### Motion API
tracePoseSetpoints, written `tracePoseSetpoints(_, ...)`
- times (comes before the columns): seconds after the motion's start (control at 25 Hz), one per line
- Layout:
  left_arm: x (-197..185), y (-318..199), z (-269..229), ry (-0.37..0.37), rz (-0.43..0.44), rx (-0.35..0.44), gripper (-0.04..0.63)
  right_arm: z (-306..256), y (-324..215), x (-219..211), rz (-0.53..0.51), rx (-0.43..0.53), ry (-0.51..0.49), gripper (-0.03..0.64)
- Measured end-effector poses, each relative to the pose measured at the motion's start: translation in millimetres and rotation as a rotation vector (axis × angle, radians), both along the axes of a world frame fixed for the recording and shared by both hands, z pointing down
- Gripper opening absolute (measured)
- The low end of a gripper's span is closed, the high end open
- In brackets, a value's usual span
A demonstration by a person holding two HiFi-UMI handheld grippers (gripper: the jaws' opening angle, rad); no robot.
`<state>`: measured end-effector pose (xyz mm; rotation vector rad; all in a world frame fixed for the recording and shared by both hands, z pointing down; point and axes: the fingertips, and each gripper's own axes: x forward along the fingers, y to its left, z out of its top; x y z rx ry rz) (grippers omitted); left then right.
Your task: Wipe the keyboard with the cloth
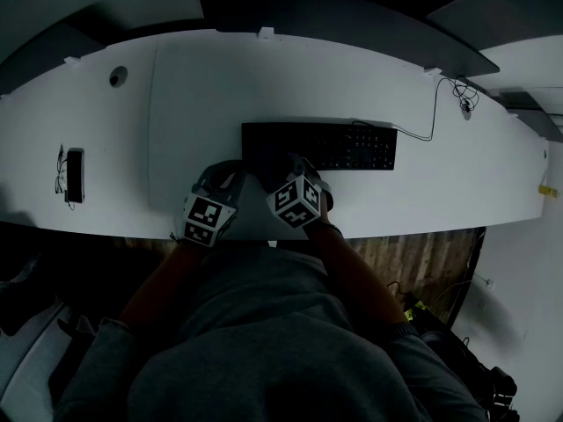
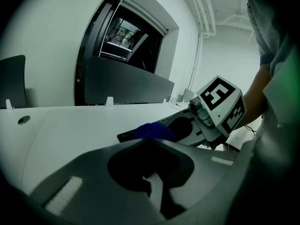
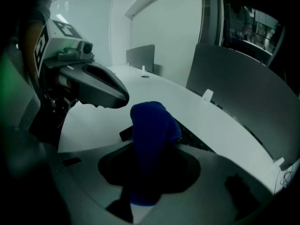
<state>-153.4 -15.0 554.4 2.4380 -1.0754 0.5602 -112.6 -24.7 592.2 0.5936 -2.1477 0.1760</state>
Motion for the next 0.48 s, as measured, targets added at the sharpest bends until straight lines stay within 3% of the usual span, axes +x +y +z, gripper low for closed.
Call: tracePoseSetpoints(0.48, 37.5, 0.7, 6.2, -0.013, 0.043, -0.022, 0.008, 1.8, -2.2, 38.3, 0.049, -0.002, -0.020, 0.137)
